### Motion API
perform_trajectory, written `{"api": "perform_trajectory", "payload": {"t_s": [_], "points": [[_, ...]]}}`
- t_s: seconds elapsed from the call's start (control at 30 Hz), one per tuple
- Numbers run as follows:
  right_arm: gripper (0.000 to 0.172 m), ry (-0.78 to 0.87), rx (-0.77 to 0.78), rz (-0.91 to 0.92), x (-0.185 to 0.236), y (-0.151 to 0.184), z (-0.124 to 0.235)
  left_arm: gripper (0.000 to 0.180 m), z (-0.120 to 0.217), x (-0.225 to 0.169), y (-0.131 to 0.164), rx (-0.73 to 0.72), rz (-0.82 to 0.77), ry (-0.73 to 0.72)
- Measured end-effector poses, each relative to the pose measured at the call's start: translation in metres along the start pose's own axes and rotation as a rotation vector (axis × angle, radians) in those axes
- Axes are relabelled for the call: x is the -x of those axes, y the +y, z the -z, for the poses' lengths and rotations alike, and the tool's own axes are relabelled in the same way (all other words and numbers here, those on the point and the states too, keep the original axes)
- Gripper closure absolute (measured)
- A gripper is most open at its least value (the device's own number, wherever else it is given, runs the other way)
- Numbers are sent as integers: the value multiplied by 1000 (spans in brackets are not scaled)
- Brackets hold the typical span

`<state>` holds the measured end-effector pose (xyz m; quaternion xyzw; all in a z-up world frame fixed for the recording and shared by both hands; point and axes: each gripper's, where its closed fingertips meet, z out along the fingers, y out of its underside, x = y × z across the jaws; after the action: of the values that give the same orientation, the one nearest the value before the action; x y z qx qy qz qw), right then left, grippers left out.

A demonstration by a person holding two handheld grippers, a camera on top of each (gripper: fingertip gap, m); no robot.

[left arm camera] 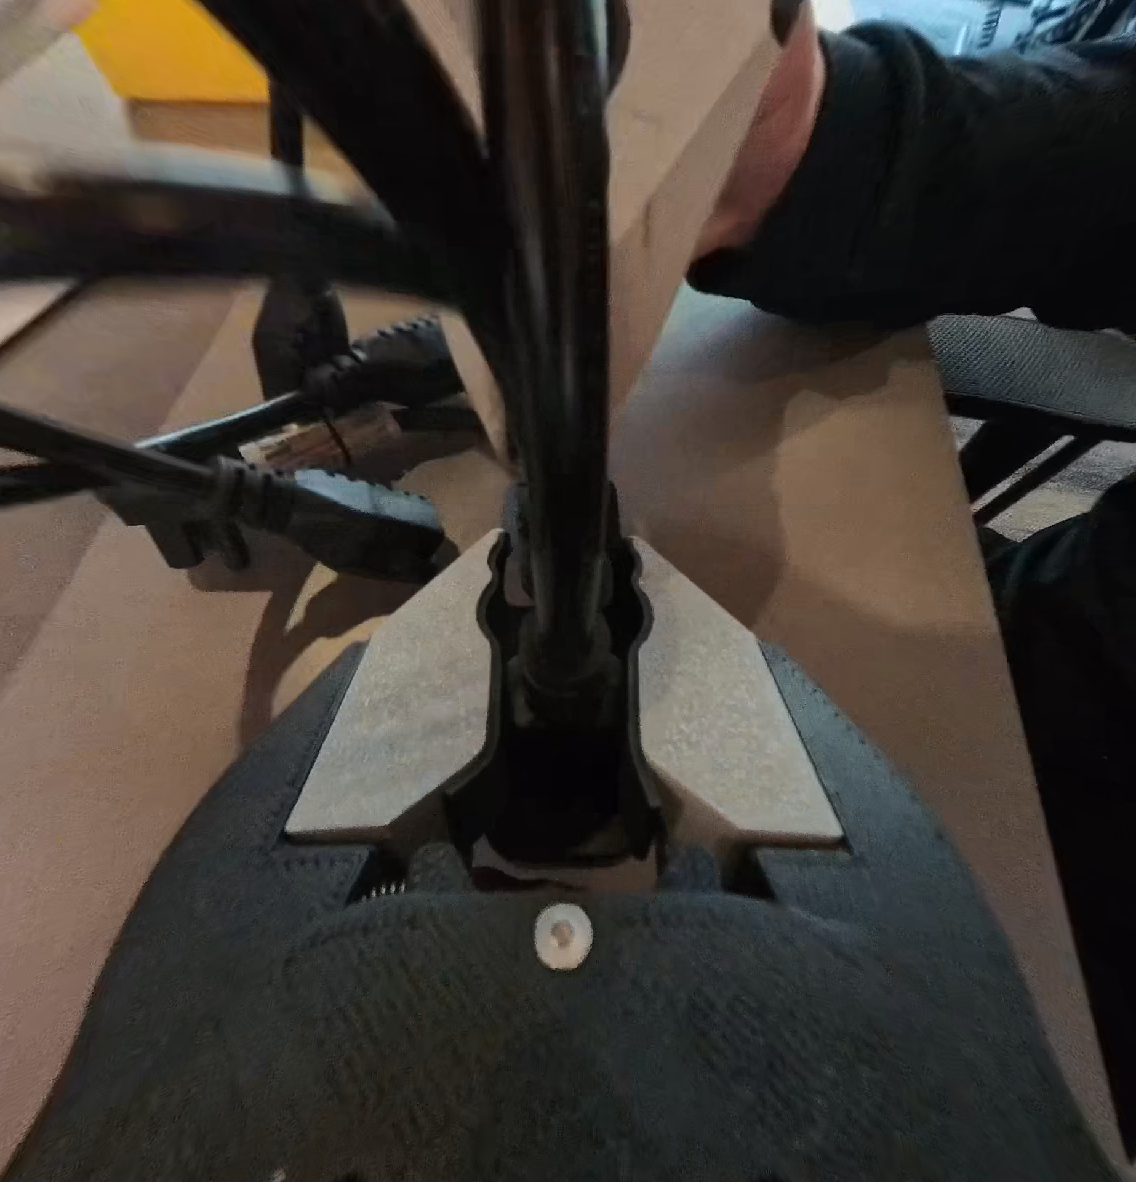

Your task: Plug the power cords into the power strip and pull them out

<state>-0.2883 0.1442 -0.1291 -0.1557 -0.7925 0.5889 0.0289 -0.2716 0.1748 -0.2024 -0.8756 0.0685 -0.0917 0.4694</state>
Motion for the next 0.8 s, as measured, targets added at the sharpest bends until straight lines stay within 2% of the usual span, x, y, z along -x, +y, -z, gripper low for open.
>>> {"api": "perform_trajectory", "payload": {"t_s": [0.07,0.1,0.17,0.23,0.3,0.37,0.43,0.47,0.53,0.6,0.67,0.73,0.8], "points": [[166,1,-30,-84,-14,9,22,146,6,5,-1,-17,50,7],[167,-15,-45,-115,-14,10,27,145,4,5,-1,-1,25,-2],[166,10,-10,-63,-9,10,23,146,1,3,0,-6,6,-2],[167,-8,-20,-52,-2,1,4,146,-8,1,-5,-9,-5,2],[166,18,-42,-9,1,-11,-5,146,0,-2,-16,-65,4,17],[165,27,16,34,0,0,1,145,-2,-2,0,2,-2,-3],[167,15,-45,-90,-15,9,24,146,5,4,0,-12,47,3],[167,-15,-67,-127,-14,10,28,145,3,4,-1,6,12,-11],[166,-5,-43,-88,-11,9,26,146,0,3,-1,-1,7,-2],[167,-53,-58,-76,1,0,5,146,-9,-2,-5,7,-24,14],[164,-27,-30,15,8,-10,-8,146,-4,-10,-17,-67,-15,42],[164,-34,-28,3,6,-6,-4,145,-6,-7,-8,-25,2,19],[166,-13,-79,-101,-14,4,18,145,0,3,-2,-18,50,-7]]}}
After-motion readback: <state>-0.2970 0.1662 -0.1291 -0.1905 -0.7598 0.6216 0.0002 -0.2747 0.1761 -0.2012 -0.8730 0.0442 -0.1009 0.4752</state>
